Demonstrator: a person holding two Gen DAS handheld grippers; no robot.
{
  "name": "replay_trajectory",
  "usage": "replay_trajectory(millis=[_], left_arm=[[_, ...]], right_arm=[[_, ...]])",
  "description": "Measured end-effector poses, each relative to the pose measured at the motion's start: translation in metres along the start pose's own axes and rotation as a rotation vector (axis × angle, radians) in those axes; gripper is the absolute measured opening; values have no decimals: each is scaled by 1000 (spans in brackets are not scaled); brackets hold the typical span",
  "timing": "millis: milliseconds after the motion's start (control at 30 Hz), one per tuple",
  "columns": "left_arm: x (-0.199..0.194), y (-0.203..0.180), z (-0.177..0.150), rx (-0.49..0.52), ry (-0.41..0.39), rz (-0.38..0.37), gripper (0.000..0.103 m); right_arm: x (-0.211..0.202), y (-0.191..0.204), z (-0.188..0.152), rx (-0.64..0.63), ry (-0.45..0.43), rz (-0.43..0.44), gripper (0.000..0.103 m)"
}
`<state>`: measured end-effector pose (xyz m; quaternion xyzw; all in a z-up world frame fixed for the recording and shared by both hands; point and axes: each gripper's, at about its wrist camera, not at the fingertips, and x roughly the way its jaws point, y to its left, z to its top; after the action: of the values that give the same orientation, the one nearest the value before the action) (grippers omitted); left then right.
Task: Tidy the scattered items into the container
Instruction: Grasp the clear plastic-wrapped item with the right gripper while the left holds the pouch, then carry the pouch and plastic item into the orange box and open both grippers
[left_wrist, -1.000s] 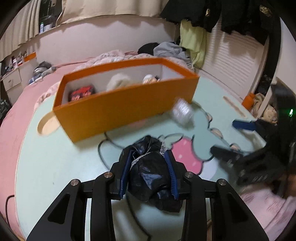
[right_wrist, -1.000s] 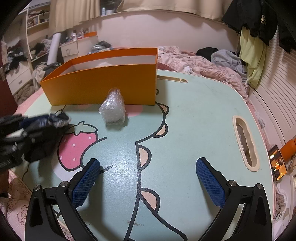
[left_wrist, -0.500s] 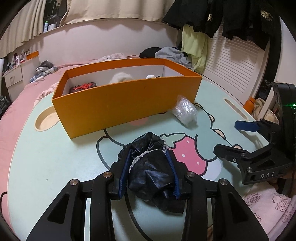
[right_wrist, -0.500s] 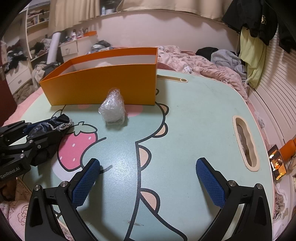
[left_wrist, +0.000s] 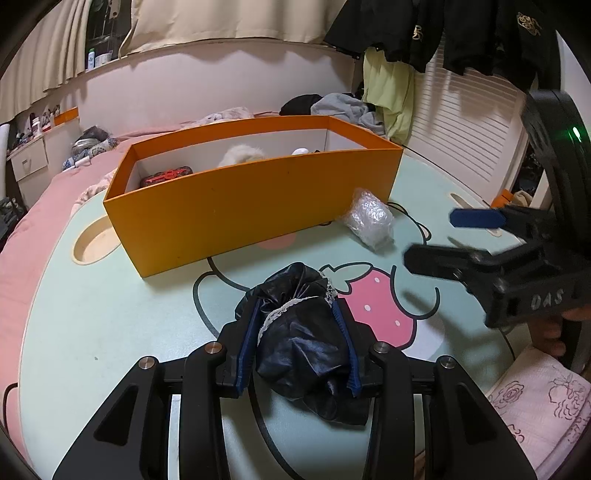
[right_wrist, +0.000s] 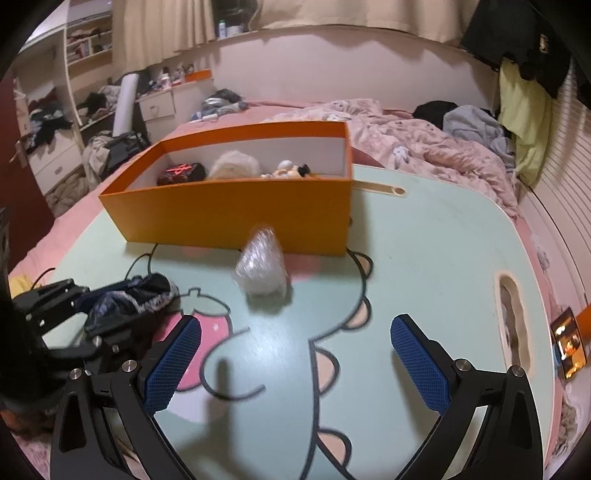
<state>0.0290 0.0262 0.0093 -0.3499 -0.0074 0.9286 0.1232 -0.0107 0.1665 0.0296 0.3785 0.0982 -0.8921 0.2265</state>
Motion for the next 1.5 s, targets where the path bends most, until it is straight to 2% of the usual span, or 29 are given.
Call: replay_trajectory(millis=[100,167,233,267,300,333,500,700,833,900,1500], left_arm=[[0,0,0,1,0,1,41],[0,0,-1,2,0,2,41],[-1,0,-1,3,0,4,41],[-1,0,-1,3,0,5,41],[-1,0,-1,5,0,6,41],[-1,0,-1,6,0,8,41],[-2,1,-1,5,-2,8,41],[-2,1,-1,5,-1,8,41],[-2,0,-1,5,-1,9,41],[-2,-1,-1,6,-1,9,41],[-1,0,-1,9,1,12,41]], right_arm=[[11,8,13,-38,17,10,89],[19,14,20,-81,20,-2,75],[30,18,28,-97,19,0,67],[38,17,30,-93,44,9,45],[46,18,30,-87,78,23,29],[44,20,30,-96,50,17,27],[10,26,17,-112,9,-40,27],[-24,18,-13,-73,15,-4,27],[-14,21,-34,-82,51,-14,27],[-16,21,-37,-82,38,-13,27],[-13,21,-34,-72,28,-8,27]])
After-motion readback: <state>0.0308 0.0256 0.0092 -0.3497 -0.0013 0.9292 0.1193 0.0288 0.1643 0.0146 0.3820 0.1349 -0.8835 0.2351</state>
